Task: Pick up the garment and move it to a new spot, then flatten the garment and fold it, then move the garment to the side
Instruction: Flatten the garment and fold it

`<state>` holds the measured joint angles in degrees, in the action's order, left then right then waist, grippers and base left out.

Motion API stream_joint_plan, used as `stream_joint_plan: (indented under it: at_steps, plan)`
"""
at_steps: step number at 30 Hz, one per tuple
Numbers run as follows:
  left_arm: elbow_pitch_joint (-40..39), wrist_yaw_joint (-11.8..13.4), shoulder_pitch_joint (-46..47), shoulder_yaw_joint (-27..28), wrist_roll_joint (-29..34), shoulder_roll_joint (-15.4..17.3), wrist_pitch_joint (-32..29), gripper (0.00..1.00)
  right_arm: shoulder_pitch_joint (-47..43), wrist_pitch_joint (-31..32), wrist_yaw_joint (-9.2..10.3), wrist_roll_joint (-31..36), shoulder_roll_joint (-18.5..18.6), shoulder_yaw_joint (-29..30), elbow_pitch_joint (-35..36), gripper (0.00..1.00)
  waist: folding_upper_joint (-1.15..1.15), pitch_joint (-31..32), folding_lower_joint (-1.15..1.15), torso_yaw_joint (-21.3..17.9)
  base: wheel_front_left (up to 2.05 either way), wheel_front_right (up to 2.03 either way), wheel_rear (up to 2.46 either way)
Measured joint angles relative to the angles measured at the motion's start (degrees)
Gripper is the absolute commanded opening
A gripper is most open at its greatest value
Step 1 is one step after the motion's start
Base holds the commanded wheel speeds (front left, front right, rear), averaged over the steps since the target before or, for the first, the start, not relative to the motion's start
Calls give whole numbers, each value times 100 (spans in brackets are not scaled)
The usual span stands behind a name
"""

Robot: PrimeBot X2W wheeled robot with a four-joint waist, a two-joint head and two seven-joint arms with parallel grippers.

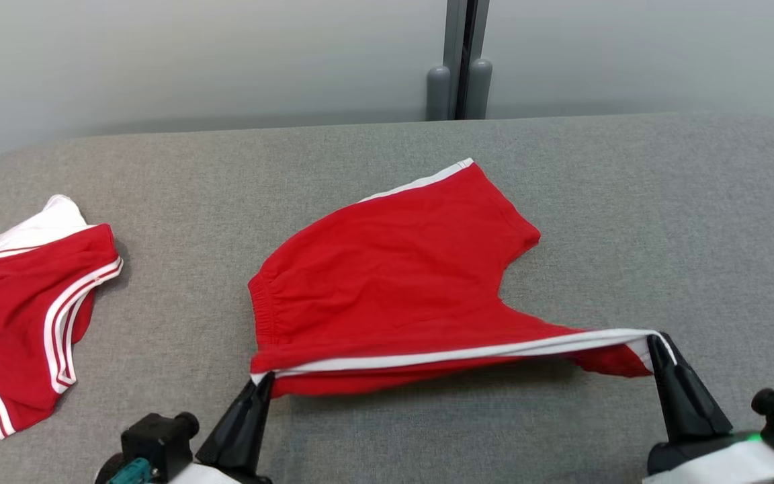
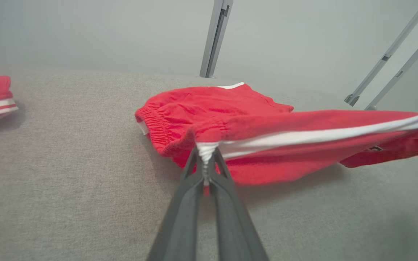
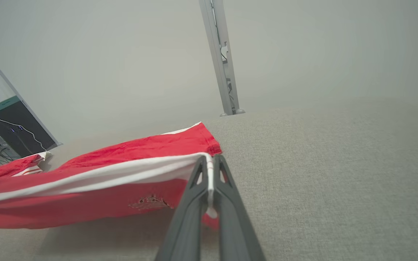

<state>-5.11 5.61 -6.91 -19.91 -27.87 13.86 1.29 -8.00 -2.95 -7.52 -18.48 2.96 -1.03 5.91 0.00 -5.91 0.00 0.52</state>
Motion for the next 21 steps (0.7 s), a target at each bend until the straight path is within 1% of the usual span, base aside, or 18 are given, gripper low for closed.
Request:
stream_joint_plan:
  at_steps: [4, 8, 14, 21]
  plan:
    - [1, 24, 303, 89, 13, -9, 83, 0, 559, 41, 1, 35, 33, -116, -138, 0, 0, -192, 0, 13, 0, 0, 0]
    - [119, -74, 753, 102, 13, -43, 176, 0, 1237, 38, 1, 37, 187, -158, -357, 0, 0, -429, 0, 85, 0, 0, 0]
    - [528, -289, 1665, 104, 3, -197, 312, 0, 2502, 53, 1, -51, 660, -331, -928, 0, 0, -855, 0, 312, 0, 0, 0]
    - [1201, -565, 2625, -26, -30, -453, 526, 0, 4036, 58, 2, -253, 1160, -701, -2039, 0, 0, -1340, 0, 698, 0, 0, 0]
